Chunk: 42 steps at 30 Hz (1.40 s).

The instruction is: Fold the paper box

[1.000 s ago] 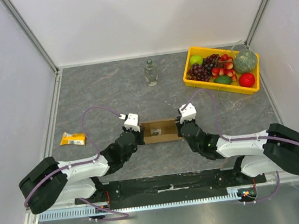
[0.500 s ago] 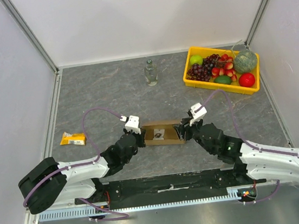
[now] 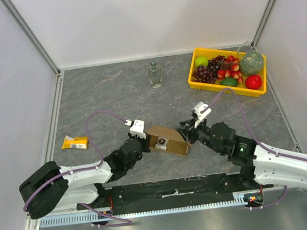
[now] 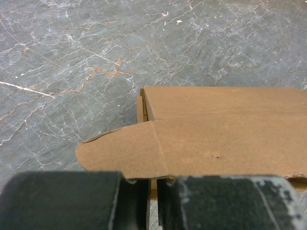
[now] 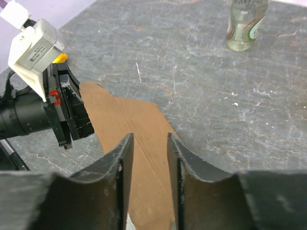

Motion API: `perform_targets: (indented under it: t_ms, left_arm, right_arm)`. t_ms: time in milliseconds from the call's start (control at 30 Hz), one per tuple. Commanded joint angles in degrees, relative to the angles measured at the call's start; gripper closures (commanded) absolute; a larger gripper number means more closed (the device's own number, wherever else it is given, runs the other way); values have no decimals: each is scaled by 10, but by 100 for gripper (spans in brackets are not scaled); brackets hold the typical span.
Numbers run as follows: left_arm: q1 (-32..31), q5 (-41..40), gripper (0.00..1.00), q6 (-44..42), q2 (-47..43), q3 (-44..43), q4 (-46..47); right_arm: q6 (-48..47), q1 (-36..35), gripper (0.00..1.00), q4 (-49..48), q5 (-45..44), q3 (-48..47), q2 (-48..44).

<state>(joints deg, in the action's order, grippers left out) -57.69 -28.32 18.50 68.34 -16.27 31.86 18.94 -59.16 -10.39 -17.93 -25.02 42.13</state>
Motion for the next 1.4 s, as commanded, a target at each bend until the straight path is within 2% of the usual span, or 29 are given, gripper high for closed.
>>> perform_targets:
  t_ms: [0,200,367,500,767,800,867,1100,1367]
  left_arm:
    - [-9,-17,90,13,-4,8,12]
    - [-15,-13,87,27,-20,32,12]
    - [-18,-12,81,36,-36,43,5]
    - [-18,-5,73,44,-54,48,-5]
    - [-21,38,61,66,-103,63,-40]
    - [-21,45,51,72,-114,69,-47]
    - [-22,76,45,80,-137,77,-56]
    - [-20,153,35,126,-200,63,-164]
    - [-21,250,33,195,-215,15,-315]
  right_arm:
    - [5,-2,64,19,-8,-70,86]
    - [37,-2,74,-15,-11,-89,172]
    - [55,0,74,-46,20,-97,230]
    - [63,0,74,-66,28,-102,261]
    - [64,1,74,-84,49,-120,313]
    - [65,1,74,-87,50,-121,319]
    - [65,1,74,-88,52,-121,325]
    - [66,1,74,-95,54,-124,342]
    - [58,1,74,-85,55,-136,357]
